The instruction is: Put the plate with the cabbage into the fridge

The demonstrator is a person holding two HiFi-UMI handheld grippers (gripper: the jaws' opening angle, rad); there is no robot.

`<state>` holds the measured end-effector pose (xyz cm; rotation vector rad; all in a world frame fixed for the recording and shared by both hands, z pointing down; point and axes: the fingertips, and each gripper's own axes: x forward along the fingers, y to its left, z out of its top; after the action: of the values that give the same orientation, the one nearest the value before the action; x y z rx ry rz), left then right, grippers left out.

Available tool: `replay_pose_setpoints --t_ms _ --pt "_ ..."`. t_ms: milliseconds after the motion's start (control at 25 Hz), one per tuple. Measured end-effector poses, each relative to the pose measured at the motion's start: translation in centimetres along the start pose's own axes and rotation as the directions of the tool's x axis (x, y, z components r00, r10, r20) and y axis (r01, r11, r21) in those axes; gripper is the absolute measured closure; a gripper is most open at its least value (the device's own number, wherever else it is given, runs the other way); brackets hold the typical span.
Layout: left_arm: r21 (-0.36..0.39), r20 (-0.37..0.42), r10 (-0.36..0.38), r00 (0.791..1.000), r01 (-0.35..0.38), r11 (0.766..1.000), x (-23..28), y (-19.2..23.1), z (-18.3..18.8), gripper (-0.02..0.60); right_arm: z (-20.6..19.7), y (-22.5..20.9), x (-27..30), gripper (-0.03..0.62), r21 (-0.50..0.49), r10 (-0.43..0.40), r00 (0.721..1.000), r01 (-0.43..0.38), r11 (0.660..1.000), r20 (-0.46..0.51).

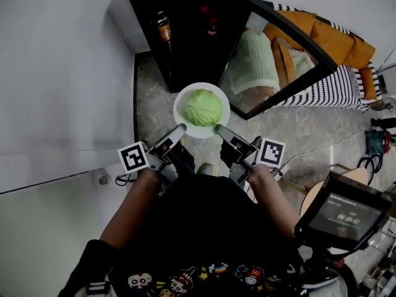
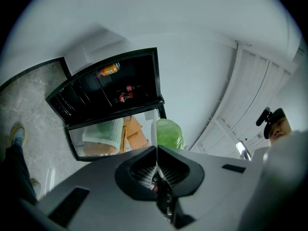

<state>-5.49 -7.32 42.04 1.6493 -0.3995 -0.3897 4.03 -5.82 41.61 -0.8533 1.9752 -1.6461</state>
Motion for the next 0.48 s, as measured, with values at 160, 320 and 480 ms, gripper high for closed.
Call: replay_pose_setpoints --t_ms 160,320,480 --pt "-0.008 -0.011 0.006 1.000 -0.006 1.000 0.06 0.22 -0.19 0.571 -0.11 -0.11 -0.13 0.574 0.001 -0.006 1.000 0.006 1.000 0.003" --pt "-0.001 -0.022 0.014 1.000 -0.014 1.000 -0.02 0.16 -0.10 0.569 -0.19 -0.02 -0.22 0.574 0.001 -0.004 1.000 0.004 1.000 0.011" --pt "-0.009 -0.013 0.008 1.000 -0.008 1.000 0.12 -0.10 -0.24 0.571 -0.13 -0.07 -0.37 0.574 0.008 -0.013 1.000 0.013 1.000 0.014"
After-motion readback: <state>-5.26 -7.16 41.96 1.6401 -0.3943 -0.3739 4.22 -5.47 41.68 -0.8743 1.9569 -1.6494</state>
